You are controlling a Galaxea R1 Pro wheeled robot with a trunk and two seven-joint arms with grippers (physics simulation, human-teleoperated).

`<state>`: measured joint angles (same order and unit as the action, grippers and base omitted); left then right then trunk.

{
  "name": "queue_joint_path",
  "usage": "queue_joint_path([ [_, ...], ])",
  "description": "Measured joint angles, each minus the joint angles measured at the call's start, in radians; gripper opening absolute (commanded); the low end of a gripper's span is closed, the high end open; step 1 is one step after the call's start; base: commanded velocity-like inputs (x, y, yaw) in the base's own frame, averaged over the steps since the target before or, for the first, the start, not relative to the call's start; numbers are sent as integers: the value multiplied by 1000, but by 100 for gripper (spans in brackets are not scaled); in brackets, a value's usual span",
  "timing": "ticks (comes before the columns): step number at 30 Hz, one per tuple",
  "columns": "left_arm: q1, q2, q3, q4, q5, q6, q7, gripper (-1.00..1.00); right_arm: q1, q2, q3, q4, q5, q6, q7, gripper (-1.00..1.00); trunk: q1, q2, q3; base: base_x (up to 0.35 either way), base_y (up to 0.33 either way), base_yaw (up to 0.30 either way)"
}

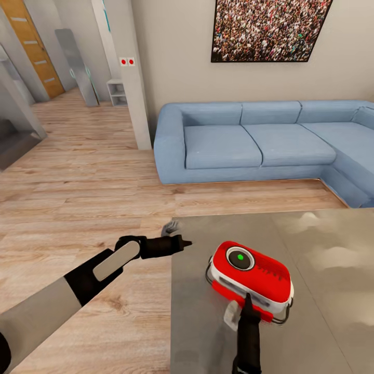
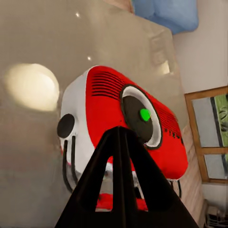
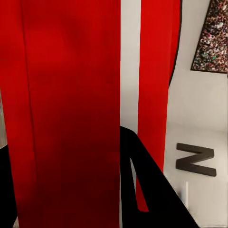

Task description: Turn on the radio receiver that's on the table in the living room.

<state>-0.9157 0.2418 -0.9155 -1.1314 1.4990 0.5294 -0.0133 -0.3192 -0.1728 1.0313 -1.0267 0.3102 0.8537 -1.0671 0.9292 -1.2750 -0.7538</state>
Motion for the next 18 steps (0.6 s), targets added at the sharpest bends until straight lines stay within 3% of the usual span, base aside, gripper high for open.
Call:
queue_joint_path([
  [5,0,-2,-4,52,0,-6,-40,-100,0,-33,-31,-90,2,34,49,-100,0,0,0,0,0,0],
  [15,0,-4,-40,66,0,-9,-46,-100,0,-50,-48,-164,5,46,83,-100,0,0,0,0,0,0],
  [18,0,-5,-44,67,0,-16,-46,-100,0,-79,-91,-231,0,51,140,-100,0,0,0,0,0,0],
])
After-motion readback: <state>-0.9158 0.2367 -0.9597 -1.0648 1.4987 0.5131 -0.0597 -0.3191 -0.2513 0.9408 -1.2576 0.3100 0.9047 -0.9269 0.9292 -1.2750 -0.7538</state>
